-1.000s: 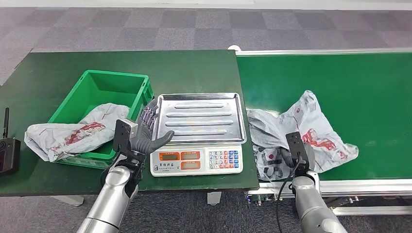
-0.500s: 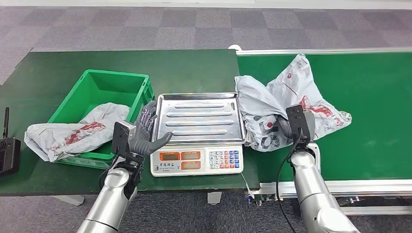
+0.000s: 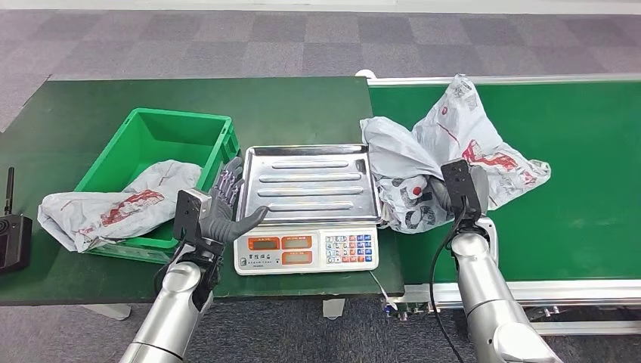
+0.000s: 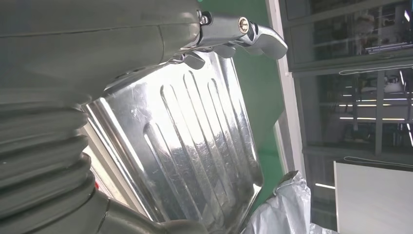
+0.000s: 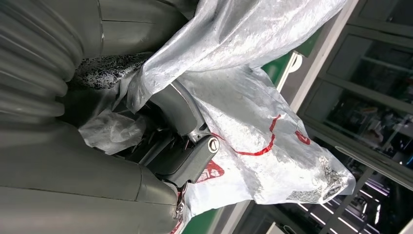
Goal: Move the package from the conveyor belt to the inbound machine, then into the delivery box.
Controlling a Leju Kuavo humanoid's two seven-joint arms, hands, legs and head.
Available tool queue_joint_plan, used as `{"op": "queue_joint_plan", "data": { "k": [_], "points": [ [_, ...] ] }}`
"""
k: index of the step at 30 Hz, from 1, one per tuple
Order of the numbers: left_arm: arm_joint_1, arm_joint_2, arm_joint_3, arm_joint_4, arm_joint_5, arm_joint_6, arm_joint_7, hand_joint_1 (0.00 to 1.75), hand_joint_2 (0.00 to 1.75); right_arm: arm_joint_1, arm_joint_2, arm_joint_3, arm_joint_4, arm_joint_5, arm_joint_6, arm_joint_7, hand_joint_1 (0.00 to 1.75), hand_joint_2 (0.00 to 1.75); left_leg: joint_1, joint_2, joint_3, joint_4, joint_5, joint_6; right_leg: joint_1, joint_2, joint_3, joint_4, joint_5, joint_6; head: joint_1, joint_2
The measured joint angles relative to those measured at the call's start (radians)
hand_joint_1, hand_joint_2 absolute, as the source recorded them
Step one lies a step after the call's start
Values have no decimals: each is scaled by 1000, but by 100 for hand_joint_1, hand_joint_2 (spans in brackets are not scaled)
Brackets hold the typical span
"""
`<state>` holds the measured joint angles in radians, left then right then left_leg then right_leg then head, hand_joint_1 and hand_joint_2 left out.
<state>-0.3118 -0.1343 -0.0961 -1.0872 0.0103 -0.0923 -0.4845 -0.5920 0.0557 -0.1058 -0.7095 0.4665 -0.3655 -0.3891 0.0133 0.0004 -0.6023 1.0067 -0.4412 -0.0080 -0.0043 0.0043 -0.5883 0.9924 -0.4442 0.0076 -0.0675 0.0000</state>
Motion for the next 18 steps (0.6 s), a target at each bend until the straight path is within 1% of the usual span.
{"op": "queue_joint_plan", "data": {
  "k": [10, 12, 13, 15, 16, 18],
  "points": [
    [1, 0, 0, 0, 0, 0, 0, 0, 175, 0, 0, 2, -5, 1, 2, -1, 175, 175, 0, 0, -1, 0, 0, 0, 0, 0, 0, 0, 0, 0, 0, 0],
    [1, 1, 0, -1, 1, 3, -5, 0, 175, -3, 15, 14, -8, 29, 43, -14, 175, 175, 0, 0, -2, -1, 0, 0, 0, 0, 0, 2, 0, 0, 1, 0],
    [0, 1, 1, -2, 3, 7, -7, 0, 175, -8, 36, 37, -12, 57, 84, -13, 175, 175, 0, 2, -3, -1, 0, -1, 0, 2, -2, 3, 1, -1, 1, 0],
    [-7, 0, 2, -7, 7, 13, -6, 0, 175, -26, 99, 127, -25, 100, 146, 26, 175, 175, -1, 11, -2, -1, 0, -2, 0, 10, -7, 4, 2, -3, 1, 0],
    [-12, -2, 2, -10, 8, 16, -2, 0, 175, -37, 133, 187, -30, 98, 149, 60, 175, 175, -2, 14, -2, -1, 1, -3, 0, 13, -10, 5, 3, -4, 0, 0],
    [-21, -6, 2, -12, 8, 19, 4, 0, 175, -55, 173, 299, -39, 54, 122, 103, 175, 175, -2, 12, -2, -1, 2, -5, 0, 11, -11, 6, 2, -7, 0, 0]
  ]
}}
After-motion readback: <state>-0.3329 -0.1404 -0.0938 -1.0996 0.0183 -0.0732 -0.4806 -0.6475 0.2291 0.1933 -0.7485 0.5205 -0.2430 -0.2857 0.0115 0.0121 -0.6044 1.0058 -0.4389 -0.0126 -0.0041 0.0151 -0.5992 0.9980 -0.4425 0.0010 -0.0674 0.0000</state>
